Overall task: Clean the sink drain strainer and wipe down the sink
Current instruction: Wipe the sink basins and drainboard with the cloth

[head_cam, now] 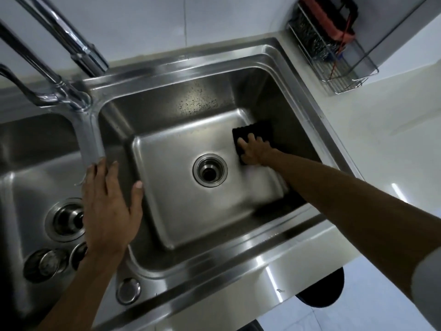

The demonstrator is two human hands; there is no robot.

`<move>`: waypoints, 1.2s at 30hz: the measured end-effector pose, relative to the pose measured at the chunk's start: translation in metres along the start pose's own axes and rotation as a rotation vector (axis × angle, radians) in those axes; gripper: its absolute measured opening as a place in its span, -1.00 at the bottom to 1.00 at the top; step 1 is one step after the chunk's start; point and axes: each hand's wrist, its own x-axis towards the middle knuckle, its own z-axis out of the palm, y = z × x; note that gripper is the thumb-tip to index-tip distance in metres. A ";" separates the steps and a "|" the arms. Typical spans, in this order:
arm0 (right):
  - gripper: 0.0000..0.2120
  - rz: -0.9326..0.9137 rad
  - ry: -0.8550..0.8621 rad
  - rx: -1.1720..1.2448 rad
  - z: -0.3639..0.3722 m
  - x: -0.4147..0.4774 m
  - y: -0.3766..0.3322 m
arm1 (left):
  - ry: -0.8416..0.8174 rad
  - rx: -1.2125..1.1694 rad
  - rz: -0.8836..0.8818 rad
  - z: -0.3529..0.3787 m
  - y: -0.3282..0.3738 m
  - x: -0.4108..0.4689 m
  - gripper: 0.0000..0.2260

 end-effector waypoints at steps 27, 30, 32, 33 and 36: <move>-0.39 -1.164 0.351 -0.323 0.092 -0.033 -0.162 | -0.093 0.115 -0.055 -0.005 0.005 0.000 -0.46; -0.41 -1.378 0.349 -0.490 0.082 -0.021 -0.093 | -0.078 0.117 -0.046 -0.006 0.008 -0.001 -0.47; -0.36 -1.169 0.402 -0.397 0.070 0.000 -0.096 | -0.071 0.117 -0.044 -0.005 0.008 0.000 -0.48; -0.35 -1.017 0.392 -0.296 0.064 0.001 -0.115 | -0.077 0.119 -0.052 -0.005 0.007 0.000 -0.48; -0.30 -0.860 0.338 -0.150 0.076 -0.025 -0.196 | -0.078 0.107 -0.062 -0.005 0.007 -0.002 -0.48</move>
